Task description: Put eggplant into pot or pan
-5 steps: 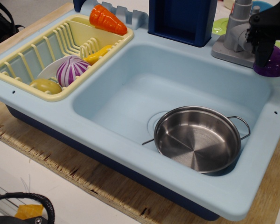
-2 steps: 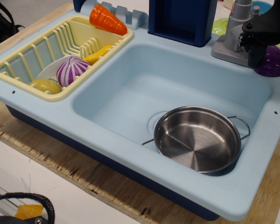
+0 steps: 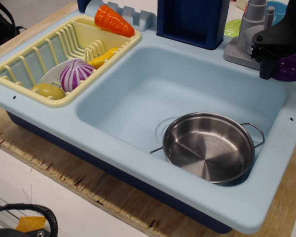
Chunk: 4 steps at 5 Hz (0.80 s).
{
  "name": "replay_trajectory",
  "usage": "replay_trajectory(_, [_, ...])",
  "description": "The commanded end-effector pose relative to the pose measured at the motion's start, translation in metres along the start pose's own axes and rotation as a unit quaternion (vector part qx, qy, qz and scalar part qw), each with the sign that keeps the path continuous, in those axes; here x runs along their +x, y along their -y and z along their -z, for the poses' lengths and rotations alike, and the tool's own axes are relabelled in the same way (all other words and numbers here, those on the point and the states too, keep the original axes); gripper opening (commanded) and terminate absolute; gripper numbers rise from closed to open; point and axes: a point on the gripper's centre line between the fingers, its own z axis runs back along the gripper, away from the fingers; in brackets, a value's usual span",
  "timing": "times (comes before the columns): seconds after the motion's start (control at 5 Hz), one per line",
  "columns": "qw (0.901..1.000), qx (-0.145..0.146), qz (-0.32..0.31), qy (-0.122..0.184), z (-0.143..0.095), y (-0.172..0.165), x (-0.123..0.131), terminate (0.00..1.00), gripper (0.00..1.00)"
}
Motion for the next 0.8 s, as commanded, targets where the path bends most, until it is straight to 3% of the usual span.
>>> replay_trajectory(0.0, [0.9997,-0.018,0.002,0.014,0.004,0.002,0.011,0.0,1.0])
replay_trajectory(0.2, [0.9992,-0.026,-0.002,0.032,0.007,-0.002,0.01,0.0,1.0])
replay_trajectory(0.4, [0.999,-0.021,-0.018,0.034,0.009,-0.002,0.002,0.0,0.0])
replay_trajectory(0.6, [0.9992,-0.012,-0.031,0.024,0.005,-0.004,-0.009,0.0,0.0])
